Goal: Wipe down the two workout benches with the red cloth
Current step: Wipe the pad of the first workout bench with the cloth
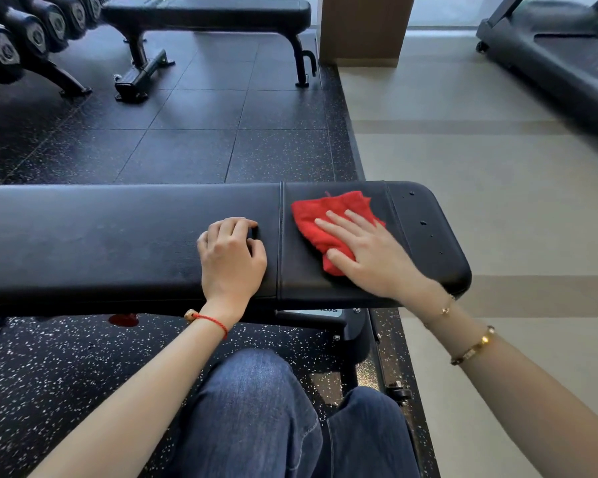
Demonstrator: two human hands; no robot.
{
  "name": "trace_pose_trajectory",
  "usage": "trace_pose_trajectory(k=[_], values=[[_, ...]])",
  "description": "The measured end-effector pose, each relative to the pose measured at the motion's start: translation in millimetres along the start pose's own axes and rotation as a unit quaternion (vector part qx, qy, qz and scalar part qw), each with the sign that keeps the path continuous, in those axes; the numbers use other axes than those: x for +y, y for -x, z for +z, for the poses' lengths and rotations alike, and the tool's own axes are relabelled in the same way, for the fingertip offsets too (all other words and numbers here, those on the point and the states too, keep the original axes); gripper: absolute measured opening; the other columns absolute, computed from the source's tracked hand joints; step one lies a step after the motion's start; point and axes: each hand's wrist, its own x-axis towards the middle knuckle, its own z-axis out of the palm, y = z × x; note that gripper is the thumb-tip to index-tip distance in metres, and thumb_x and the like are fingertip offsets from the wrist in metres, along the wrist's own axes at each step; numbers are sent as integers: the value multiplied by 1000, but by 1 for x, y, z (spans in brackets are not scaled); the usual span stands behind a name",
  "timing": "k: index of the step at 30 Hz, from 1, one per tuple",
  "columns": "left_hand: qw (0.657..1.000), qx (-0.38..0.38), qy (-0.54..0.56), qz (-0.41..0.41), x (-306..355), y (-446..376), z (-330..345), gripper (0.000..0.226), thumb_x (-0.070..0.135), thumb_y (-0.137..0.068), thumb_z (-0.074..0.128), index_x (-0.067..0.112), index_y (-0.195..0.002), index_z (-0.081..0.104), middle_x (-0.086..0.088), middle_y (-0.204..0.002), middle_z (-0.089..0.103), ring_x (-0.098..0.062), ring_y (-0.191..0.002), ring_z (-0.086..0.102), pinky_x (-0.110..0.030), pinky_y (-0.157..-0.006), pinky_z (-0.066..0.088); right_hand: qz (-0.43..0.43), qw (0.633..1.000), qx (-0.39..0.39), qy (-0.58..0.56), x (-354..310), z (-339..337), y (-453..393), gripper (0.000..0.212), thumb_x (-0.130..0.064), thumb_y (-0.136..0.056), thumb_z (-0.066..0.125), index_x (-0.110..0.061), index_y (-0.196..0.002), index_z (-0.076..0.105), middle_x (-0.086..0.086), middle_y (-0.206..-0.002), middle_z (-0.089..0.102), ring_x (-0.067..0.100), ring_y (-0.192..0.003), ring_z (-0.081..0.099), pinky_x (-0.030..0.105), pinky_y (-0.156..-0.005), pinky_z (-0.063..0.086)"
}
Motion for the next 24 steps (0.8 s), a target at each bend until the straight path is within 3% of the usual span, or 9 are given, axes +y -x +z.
trace_pose_trajectory(k=[6,10,14,16,21,24], values=[[1000,-2,6,-2,1,0,-1,27,15,-84,55,19,-108,68,1,-113,67,-25,-114,54,-42,-104,36,175,984,-21,24,17,-1,-65,56,-49,-99,28,-39,-153,21,-7,-163,13,23,-150,9,45,-121,1],[1000,-6,8,-5,0,0,-2,27,15,-85,55,19,-109,68,1,-114,67,-25,-115,53,-42,-104,35,119,992,-19,28,-30,11,-62,56,-49,-98,30,-40,-152,21,-7,-163,15,24,-150,9,47,-121,0],[1000,-10,14,-6,-1,0,-3,29,14,-85,56,19,-110,68,0,-116,67,-26,-117,53,-43,-103,35,6,1000,2,23,-60,15,-6,56,-47,-96,37,-41,-150,27,-8,-160,24,23,-149,15,44,-121,5],[1000,-9,18,-2,-2,0,-4,29,13,-85,56,19,-110,68,0,-116,67,-26,-117,53,-43,-103,35,-5,1000,15,15,-56,14,21,57,-48,-93,36,-40,-149,32,-11,-158,28,20,-149,18,42,-121,8],[1000,-11,20,0,-1,1,-3,29,14,-86,54,18,-112,68,0,-117,67,-25,-118,52,-42,-104,36,121,992,18,21,-7,3,12,56,-49,-96,34,-39,-151,27,-12,-160,22,15,-149,14,38,-120,6],[1000,-10,18,1,-1,2,-3,29,15,-86,54,18,-111,68,0,-117,67,-26,-117,52,-42,-103,36,185,983,2,17,-2,1,-19,55,-50,-98,30,-40,-152,23,-10,-162,15,19,-150,8,45,-121,1]])
